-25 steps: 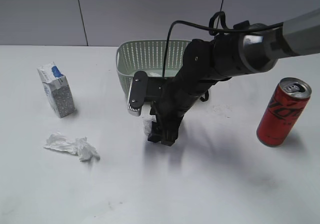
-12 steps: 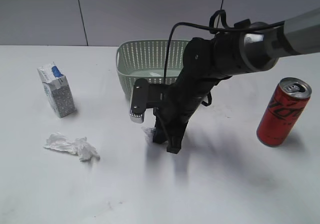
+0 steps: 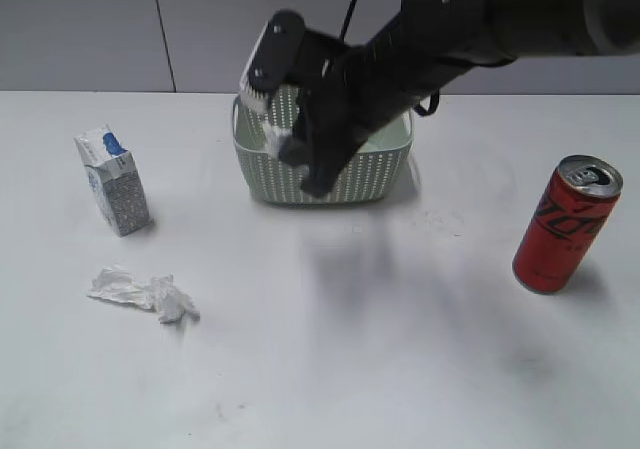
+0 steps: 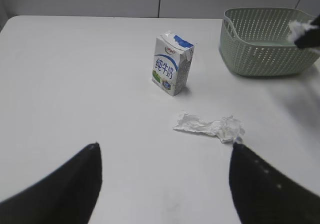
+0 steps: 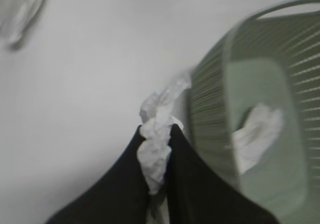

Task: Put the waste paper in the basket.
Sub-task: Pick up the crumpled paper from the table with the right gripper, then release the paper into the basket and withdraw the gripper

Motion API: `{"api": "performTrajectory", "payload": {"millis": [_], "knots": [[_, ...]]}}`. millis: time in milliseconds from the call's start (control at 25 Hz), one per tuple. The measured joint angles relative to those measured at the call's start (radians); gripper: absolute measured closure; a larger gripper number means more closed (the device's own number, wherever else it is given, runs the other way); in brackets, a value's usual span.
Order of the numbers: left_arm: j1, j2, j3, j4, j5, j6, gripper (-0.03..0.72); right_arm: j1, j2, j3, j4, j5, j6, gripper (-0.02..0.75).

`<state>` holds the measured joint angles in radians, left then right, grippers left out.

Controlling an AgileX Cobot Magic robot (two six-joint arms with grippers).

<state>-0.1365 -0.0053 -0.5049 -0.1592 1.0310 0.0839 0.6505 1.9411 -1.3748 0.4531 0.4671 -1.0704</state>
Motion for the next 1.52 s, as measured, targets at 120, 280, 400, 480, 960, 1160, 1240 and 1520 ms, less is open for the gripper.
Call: {"api": "performTrajectory", "payload": {"millis": [120,280,400,480,960,1160,1240,1520], "knots": [[0.000,0.000,0.000,0.000,0.000,0.000,0.100,0.000,-0.008,-0.048,0.002,-0.159,0.130,0.695],[0.000,0.000,0.000,0.000,0.000,0.000,0.100,0.000,-0.001,-0.058,0.002,-0.458,0.255,0.695],[0.000,0.000,0.000,0.000,0.000,0.000,0.100,0.000,0.037,-0.060,0.006,-0.688,0.303,0.697],[0.000,0.000,0.000,0.000,0.000,0.000,0.100,0.000,0.082,-0.060,0.018,-0.804,0.313,0.699],[0.000,0.000,0.000,0.000,0.000,0.000,0.100,0.000,0.247,-0.060,0.225,-0.814,0.354,0.305],[0.000,0.000,0.000,0.000,0.000,0.000,0.100,0.000,0.244,-0.060,0.227,-0.809,0.354,0.113],[0.000,0.000,0.000,0.000,0.000,0.000,0.100,0.000,0.227,-0.060,0.229,-0.794,0.354,0.108],[0.000,0.000,0.000,0.000,-0.002,0.000,0.100,-0.091,0.096,-0.131,0.226,-0.416,0.404,0.111]]}}
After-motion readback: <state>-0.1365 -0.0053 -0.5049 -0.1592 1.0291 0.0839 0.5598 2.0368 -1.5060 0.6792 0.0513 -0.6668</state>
